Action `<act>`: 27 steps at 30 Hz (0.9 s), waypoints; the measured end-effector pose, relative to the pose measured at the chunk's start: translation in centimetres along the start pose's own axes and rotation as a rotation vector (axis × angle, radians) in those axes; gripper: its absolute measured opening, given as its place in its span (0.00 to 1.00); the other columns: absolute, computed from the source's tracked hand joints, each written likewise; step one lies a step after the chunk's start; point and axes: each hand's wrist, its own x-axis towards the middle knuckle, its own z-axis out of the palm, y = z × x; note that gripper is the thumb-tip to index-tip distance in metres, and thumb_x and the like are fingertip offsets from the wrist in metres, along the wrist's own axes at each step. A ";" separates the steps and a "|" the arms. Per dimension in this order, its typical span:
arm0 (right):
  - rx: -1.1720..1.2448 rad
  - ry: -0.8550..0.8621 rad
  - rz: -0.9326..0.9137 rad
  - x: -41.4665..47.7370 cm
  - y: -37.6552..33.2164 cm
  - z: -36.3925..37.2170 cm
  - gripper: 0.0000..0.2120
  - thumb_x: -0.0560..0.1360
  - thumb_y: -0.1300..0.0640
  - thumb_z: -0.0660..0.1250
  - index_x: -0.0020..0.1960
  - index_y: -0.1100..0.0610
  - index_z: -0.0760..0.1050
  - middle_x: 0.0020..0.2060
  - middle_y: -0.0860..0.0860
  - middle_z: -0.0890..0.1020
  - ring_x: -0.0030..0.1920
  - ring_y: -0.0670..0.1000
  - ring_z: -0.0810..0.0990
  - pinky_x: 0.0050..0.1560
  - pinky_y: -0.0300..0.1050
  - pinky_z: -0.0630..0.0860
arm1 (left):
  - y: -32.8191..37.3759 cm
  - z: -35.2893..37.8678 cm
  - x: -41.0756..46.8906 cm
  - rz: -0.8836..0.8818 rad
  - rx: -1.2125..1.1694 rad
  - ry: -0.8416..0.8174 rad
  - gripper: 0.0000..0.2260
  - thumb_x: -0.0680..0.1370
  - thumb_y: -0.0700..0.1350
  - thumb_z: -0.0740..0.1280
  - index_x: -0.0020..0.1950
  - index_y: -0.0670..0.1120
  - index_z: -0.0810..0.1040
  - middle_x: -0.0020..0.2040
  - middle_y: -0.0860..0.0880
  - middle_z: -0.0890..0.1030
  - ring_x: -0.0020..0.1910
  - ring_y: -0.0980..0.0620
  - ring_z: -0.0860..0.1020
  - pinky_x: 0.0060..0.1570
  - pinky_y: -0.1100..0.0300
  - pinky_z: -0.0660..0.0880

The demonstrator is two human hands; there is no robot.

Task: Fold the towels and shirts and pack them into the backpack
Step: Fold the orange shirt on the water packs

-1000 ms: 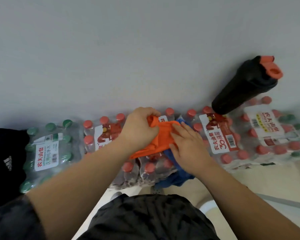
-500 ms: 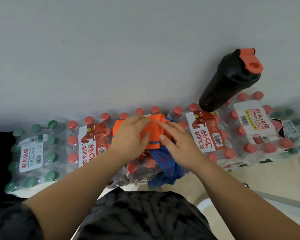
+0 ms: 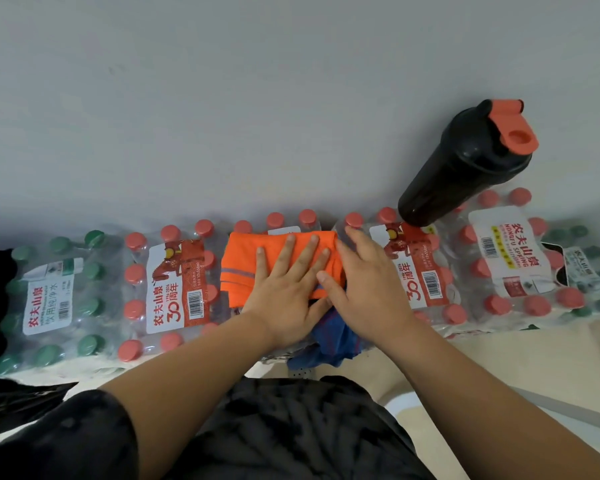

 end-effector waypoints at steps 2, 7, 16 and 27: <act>-0.099 -0.124 -0.076 -0.1 -0.4 0.2 0.37 0.80 0.33 0.47 0.82 0.54 0.49 0.82 0.50 0.47 0.81 0.53 0.43 0.80 0.57 0.47 | 0.0 -0.2 0.2 0.009 -0.002 -0.019 0.35 0.76 0.66 0.37 0.81 0.55 0.35 0.80 0.55 0.31 0.78 0.45 0.30 0.73 0.31 0.35; -0.145 -0.378 -0.083 -0.3 0.4 1.3 0.43 0.74 0.26 0.32 0.80 0.51 0.31 0.80 0.47 0.33 0.77 0.48 0.27 0.78 0.61 0.34 | -1.8 -1.7 -0.8 0.101 -0.073 0.010 0.36 0.76 0.62 0.41 0.82 0.51 0.43 0.82 0.52 0.40 0.80 0.48 0.37 0.77 0.39 0.39; -0.309 -0.270 -0.158 0.3 0.0 0.7 0.44 0.76 0.25 0.36 0.82 0.53 0.37 0.80 0.51 0.35 0.79 0.54 0.30 0.77 0.65 0.35 | -8.0 -3.1 -2.3 -0.323 -0.455 0.314 0.26 0.81 0.54 0.62 0.79 0.52 0.63 0.74 0.41 0.68 0.73 0.40 0.66 0.71 0.48 0.63; -0.316 -0.313 -0.214 0.9 -1.6 2.5 0.38 0.78 0.27 0.42 0.82 0.44 0.41 0.81 0.47 0.41 0.80 0.55 0.34 0.77 0.67 0.40 | -8.2 -3.4 -0.6 -0.550 -0.730 0.245 0.40 0.68 0.52 0.79 0.76 0.50 0.65 0.67 0.46 0.76 0.64 0.44 0.76 0.63 0.51 0.74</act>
